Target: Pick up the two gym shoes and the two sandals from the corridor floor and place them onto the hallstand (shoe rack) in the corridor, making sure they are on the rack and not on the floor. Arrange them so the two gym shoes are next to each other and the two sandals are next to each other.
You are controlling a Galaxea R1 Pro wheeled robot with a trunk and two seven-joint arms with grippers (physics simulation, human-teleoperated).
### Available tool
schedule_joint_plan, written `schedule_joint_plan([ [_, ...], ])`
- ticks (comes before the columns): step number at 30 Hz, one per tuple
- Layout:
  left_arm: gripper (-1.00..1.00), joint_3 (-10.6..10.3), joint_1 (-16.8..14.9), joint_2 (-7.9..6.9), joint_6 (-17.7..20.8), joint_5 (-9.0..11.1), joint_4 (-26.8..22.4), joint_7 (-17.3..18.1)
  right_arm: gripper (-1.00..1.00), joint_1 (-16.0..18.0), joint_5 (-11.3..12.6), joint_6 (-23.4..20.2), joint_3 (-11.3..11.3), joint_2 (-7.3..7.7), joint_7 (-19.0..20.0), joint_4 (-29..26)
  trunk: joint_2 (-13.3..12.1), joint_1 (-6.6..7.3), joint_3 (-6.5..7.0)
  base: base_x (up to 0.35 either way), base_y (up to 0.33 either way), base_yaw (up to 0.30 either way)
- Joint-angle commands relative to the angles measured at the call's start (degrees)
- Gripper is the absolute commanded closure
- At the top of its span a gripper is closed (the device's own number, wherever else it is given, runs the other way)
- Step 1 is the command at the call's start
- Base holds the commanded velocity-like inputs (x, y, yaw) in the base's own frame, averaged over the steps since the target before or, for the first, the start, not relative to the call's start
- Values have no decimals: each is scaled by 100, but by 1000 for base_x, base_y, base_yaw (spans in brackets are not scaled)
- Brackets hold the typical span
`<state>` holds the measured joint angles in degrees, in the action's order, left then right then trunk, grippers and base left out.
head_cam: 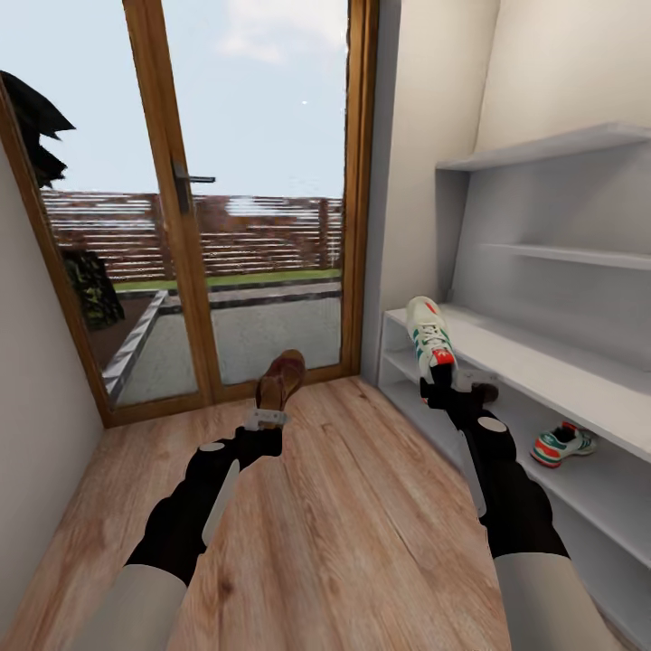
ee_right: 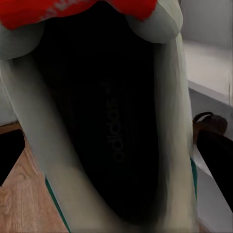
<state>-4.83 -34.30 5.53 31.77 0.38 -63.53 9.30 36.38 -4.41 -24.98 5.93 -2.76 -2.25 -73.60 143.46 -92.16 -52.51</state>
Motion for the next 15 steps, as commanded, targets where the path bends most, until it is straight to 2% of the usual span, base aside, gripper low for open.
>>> schedule_joint_plan([
  [1,100,4,-3,0,35,-12,-10,28,100,4,-47,-33,5,-5,0,-7,3,0,-6,100,33,-298],
  [10,100,2,-1,0,33,-12,-10,28,100,3,-44,-33,8,-5,-3,-6,3,0,-6,28,11,-298],
  [15,100,2,0,0,32,-12,-10,28,100,3,-45,-33,6,-5,-1,-6,3,0,-6,190,164,-221],
])
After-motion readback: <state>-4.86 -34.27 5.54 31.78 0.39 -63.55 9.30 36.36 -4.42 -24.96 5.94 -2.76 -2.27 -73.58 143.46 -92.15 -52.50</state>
